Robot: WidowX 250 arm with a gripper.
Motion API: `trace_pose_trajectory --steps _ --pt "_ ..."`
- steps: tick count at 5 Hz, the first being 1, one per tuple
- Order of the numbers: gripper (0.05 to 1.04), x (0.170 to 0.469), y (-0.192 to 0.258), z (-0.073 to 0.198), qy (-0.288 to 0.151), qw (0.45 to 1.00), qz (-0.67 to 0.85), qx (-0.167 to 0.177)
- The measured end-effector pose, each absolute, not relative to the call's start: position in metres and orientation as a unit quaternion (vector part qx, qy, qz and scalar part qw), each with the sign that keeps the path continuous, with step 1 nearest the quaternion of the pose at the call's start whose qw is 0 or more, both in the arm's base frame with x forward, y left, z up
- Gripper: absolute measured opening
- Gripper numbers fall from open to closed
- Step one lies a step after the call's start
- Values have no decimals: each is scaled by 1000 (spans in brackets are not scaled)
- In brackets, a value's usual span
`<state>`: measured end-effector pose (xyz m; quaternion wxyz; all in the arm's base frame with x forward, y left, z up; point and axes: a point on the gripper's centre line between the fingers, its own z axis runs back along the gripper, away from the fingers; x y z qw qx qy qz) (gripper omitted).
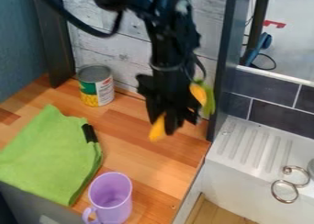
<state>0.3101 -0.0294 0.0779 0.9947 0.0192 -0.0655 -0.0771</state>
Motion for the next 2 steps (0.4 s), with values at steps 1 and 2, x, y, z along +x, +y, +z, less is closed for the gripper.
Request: trace_pose_trajectory --steps 1,2 --pt "388 319 -36 65 -44 995 -86 13" --pt "388 308 -30 53 -17 997 -71 24"
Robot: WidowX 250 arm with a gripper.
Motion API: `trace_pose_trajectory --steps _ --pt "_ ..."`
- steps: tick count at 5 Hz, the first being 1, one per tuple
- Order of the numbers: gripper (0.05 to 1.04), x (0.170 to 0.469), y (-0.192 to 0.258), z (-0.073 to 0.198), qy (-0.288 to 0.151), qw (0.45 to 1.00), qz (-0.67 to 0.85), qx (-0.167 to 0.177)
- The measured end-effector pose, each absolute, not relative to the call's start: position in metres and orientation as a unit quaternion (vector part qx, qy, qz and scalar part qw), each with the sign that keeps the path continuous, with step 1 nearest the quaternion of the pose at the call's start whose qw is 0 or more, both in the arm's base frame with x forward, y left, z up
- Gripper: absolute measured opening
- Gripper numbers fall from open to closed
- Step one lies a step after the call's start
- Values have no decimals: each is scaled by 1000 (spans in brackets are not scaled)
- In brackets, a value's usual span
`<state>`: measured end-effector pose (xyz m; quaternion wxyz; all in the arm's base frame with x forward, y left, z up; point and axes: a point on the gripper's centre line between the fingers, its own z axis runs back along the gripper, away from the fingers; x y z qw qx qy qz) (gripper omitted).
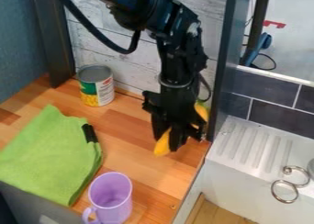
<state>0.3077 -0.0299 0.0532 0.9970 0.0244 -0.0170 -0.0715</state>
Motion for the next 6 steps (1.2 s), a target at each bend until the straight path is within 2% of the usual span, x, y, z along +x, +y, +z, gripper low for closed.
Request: trace_pose_trajectory --steps 2,3,4,5,6 --pt "388 293 0 39 13 999 -20 43" --pt "388 292 0 23 29 999 -29 34" --pt "388 296 -4 15 22 999 -33 23" --pt "456 292 -6 11 37 998 -44 16" --pt "770 288 -3 13 50 998 -49 7"
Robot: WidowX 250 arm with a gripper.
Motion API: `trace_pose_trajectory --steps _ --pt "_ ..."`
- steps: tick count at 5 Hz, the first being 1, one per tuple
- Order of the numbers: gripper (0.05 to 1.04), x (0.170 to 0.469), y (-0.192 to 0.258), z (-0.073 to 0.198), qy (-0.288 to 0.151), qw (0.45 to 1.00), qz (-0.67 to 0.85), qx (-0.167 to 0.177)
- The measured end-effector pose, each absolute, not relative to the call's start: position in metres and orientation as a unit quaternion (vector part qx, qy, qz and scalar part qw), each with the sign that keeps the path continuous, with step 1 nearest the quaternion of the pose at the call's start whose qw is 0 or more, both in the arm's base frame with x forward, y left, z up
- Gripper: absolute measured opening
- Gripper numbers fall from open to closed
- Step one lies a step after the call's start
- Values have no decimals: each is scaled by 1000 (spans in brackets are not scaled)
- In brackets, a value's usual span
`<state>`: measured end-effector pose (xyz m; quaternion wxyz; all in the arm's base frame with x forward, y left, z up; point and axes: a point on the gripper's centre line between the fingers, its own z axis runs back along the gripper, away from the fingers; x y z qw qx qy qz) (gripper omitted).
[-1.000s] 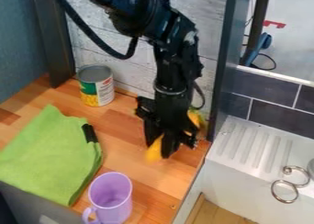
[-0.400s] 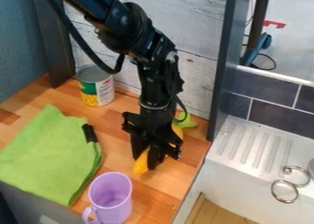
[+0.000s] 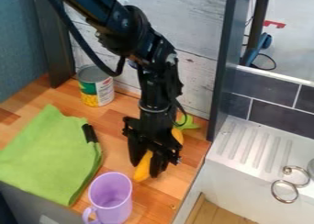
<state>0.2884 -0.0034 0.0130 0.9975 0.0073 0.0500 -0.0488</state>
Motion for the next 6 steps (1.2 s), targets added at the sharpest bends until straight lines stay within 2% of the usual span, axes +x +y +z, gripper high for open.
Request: trace_pose_trajectory --steps 1,2,4,5,6 --pt "1001 294 1 42 15 999 -36 11" --pt "1006 292 2 60 9 999 -37 15" --pt "1001 275 23 117 -36 999 -10 18" --pt "1001 270 37 116 17 1000 -15 9" --pt "1001 264 52 112 49 998 -32 -9"
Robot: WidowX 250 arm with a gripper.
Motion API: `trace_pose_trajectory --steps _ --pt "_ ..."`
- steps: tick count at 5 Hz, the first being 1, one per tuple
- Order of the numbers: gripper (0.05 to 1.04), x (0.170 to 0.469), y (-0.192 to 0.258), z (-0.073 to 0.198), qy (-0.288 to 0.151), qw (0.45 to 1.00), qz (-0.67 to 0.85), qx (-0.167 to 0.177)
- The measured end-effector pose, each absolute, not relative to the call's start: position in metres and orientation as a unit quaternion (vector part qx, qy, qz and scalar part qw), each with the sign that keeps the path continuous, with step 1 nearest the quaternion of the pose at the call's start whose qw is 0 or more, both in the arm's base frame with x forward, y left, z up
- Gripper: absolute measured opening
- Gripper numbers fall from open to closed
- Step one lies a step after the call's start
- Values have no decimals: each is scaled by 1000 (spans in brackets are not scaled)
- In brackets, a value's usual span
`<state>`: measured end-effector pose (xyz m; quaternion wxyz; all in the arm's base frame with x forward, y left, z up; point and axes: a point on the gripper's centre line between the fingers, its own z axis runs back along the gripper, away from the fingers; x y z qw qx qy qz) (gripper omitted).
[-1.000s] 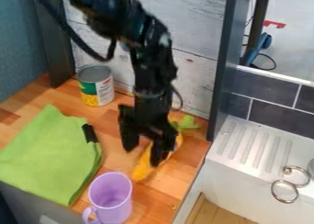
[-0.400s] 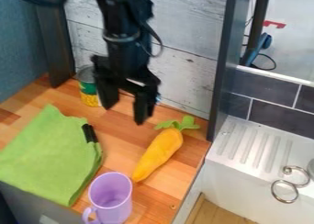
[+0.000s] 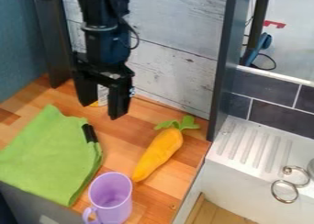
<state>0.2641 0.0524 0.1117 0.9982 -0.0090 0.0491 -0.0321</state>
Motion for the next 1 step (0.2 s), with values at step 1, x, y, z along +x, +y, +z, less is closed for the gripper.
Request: trace_pose_trajectory --steps 1 --pt "1001 254 73 115 48 999 -22 -14"
